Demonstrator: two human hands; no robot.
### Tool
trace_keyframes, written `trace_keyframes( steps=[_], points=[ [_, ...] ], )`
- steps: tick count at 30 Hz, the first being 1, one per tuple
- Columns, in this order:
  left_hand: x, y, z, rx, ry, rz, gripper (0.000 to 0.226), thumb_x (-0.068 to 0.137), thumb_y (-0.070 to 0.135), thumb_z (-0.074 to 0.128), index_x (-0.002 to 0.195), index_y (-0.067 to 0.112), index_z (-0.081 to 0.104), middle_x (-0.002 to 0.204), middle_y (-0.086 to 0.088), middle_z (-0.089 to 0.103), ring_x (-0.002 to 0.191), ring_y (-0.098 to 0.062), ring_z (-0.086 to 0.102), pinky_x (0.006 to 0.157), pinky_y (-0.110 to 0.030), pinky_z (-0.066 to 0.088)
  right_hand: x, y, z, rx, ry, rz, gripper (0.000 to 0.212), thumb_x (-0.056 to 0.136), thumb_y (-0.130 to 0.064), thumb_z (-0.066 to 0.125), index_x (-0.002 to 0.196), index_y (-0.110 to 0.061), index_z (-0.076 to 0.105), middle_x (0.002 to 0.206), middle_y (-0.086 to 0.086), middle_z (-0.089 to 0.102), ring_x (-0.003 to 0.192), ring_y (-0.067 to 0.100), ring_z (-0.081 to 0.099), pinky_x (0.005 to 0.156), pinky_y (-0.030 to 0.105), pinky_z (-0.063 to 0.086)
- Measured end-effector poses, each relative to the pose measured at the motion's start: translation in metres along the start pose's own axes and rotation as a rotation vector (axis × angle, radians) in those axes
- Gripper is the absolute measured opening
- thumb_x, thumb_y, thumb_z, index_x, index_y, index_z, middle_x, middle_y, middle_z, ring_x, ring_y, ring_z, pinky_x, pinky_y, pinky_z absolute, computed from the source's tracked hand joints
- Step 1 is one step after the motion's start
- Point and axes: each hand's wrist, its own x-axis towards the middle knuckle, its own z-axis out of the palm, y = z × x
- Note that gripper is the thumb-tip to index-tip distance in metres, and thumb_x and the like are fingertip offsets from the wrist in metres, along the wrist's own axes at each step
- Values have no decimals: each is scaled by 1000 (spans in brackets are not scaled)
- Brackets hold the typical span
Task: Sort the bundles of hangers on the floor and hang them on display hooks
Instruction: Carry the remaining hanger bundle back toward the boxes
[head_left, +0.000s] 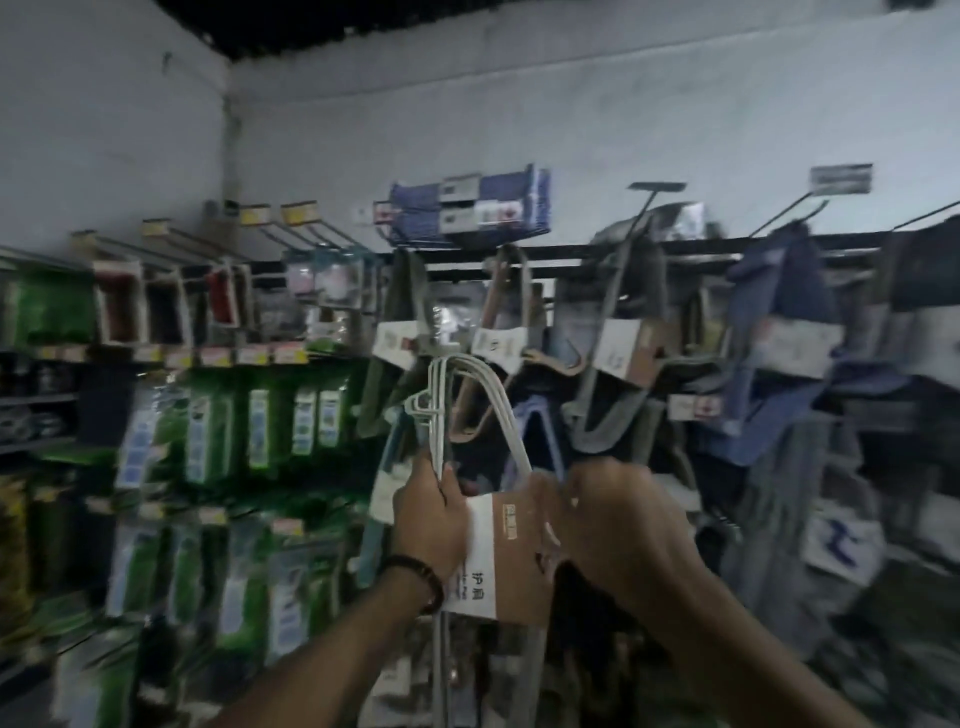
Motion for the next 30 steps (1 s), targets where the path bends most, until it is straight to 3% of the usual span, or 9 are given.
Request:
trace_keyframes(
  steps=[3, 6, 11, 17, 19, 21, 24, 27, 30],
  points=[
    [15, 37, 48, -130, -54, 11, 23, 110, 22, 41, 100, 17, 61, 80, 0, 71, 70, -14, 65, 62, -22, 50, 42, 29, -28, -35, 116, 18, 47, 92, -67, 49, 114, -26, 58, 108, 5, 67, 95, 33, 69, 75, 43, 58],
    [37, 67, 88, -227, -90, 103, 23, 110, 25, 43, 105, 18, 64, 79, 2, 75, 73, -6, 68, 59, -6, 45, 85, 47, -35, -27, 62, 51, 40, 96, -58, 54, 114, -22, 54, 108, 7, 67, 92, 33, 68, 70, 41, 55],
    [86, 103, 136, -341, -200, 166, 28, 110, 31, 41, 116, 19, 66, 89, 1, 77, 86, -16, 72, 82, -36, 57, 153, 66, -40, -243, 144, 119, 18, 104, -28, 51, 109, -12, 60, 97, 8, 61, 90, 33, 64, 66, 37, 44],
    [155, 137, 171, -231, -350, 376, 41, 108, 46, 42, 119, 13, 65, 100, -9, 74, 92, -26, 70, 76, -32, 53, 223, 89, -60, -245, 228, 249, 11, 96, -16, 58, 90, -14, 66, 86, 8, 69, 75, 27, 69, 67, 41, 64],
    [171, 147, 181, -205, -385, 409, 54, 103, 60, 43, 119, 12, 62, 92, -5, 75, 82, -19, 71, 65, -26, 51, 243, 94, -68, -303, 238, 239, 16, 99, -15, 54, 87, -7, 61, 80, 6, 60, 74, 25, 61, 67, 39, 57],
    [182, 148, 195, -208, -390, 444, 73, 95, 70, 47, 139, 11, 48, 111, -9, 74, 96, -20, 72, 76, -28, 57, 261, 94, -77, -348, 238, 224, 15, 100, -16, 53, 86, -11, 53, 86, 8, 55, 82, 28, 54, 70, 38, 47],
    [190, 145, 212, -211, -473, 561, 101, 87, 76, 51, 162, 36, -3, 167, -8, 29, 147, -28, 41, 116, -49, 43, 294, 98, -86, -428, 238, 205, 17, 96, -16, 59, 81, -17, 51, 89, 8, 56, 85, 29, 56, 69, 35, 46],
    [192, 143, 223, -95, -499, 650, 109, 90, 70, 56, 159, 39, -21, 172, 6, -14, 159, -25, 12, 127, -49, 24, 325, 106, -91, -437, 245, 155, 4, 93, -15, 59, 95, -12, 58, 88, 6, 50, 98, 33, 66, 70, 34, 47],
    [202, 146, 231, -28, -466, 654, 110, 91, 62, 62, 161, 34, -18, 167, 12, -30, 160, -26, 6, 128, -47, 20, 343, 113, -96, -415, 299, 108, 11, 96, -17, 61, 96, -17, 50, 94, 8, 54, 88, 29, 60, 69, 34, 47]
  ],
)
